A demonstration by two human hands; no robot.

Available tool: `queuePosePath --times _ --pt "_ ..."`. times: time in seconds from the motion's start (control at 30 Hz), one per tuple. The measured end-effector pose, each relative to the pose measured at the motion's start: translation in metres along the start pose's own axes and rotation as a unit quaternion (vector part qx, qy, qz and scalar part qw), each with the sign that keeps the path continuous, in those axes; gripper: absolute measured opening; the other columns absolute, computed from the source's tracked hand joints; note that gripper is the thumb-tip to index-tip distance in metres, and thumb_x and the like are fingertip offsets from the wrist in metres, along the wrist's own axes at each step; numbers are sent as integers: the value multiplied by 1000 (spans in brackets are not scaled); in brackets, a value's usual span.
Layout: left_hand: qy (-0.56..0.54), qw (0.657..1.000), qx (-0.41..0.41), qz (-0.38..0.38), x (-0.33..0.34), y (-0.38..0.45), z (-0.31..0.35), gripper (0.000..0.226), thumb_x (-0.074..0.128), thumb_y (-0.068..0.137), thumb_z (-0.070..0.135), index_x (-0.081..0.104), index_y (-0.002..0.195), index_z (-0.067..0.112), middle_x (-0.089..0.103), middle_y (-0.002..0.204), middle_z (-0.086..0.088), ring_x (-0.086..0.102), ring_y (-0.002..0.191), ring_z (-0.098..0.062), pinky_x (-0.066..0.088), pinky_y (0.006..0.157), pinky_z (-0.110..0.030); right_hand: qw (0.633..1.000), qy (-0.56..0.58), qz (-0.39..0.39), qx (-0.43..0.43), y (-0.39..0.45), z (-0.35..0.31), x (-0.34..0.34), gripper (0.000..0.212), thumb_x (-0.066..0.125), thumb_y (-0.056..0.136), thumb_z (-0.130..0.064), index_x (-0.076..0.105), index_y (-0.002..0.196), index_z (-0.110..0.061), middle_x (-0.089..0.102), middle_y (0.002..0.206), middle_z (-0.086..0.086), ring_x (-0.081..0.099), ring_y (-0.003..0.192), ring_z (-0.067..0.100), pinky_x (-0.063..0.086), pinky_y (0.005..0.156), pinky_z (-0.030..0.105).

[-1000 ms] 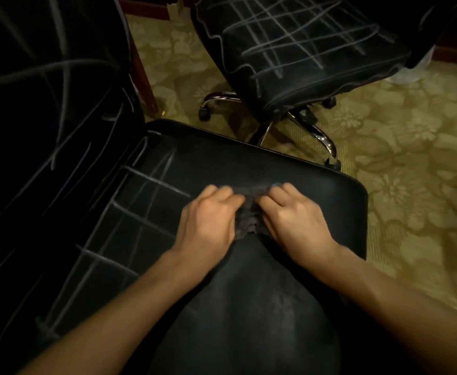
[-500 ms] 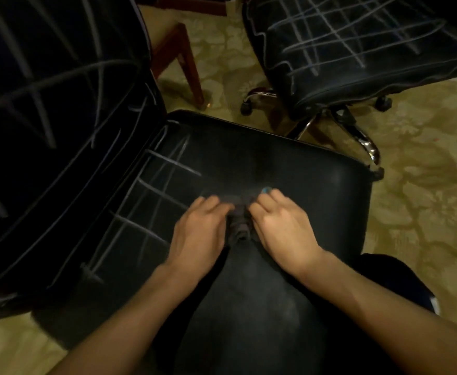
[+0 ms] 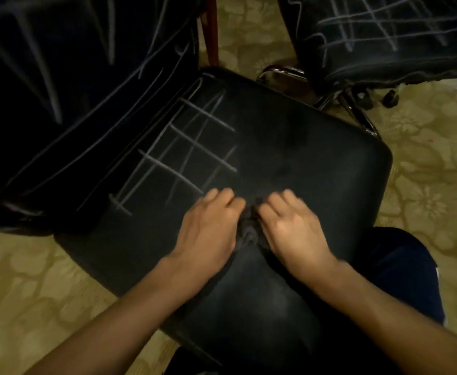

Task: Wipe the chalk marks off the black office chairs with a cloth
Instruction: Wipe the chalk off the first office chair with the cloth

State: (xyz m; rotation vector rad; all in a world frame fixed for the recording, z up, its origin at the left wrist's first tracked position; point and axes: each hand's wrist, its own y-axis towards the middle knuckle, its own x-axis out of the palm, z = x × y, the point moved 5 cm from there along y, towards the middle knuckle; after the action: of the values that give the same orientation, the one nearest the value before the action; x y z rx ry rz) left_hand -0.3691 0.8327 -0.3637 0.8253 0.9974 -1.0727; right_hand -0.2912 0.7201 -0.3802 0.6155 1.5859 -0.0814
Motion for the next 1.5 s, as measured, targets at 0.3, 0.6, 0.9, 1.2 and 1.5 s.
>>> queuePosePath --times 0.3,0.6,0.9,1.2,1.5 --pt "40 996 -70 33 -7 38 -40 24 58 90 9 66 113 15 60 110 -7 57 101 -30 46 82 -40 998 -13 17 63 56 -10 22 14 78 75 -4 67 84 -6 63 89 13 60 84 34 51 64 37" --pt "-17 997 -41 57 -3 -35 -41 22 60 83 6 72 99 14 62 93 -3 58 86 -26 53 73 -40 998 40 18 41 5 -45 14 6 65 88 -9 71 90 -8 64 88 7 56 83 28 51 70 38" --pt "23 967 -197 160 -23 -33 -102 24 57 86 8 72 104 14 66 95 -3 63 88 -26 48 80 -40 997 70 24 13 87 -83 47 15 67 85 -10 73 98 -6 67 97 8 61 95 31 55 66 34" --pt "-20 944 -277 176 -28 -146 -113 32 49 87 20 74 108 17 68 101 2 62 88 -23 52 76 -42 982 136 2 -128 41 -156 42 16 68 83 -11 76 97 -10 69 95 2 62 87 23 56 64 32" --pt "28 899 -377 220 -58 -116 -199 34 58 81 7 76 107 15 71 96 -10 68 80 -38 57 62 -44 980 145 -34 -133 150 -210 99 16 79 73 -1 74 86 -9 68 95 6 62 97 30 56 57 32"
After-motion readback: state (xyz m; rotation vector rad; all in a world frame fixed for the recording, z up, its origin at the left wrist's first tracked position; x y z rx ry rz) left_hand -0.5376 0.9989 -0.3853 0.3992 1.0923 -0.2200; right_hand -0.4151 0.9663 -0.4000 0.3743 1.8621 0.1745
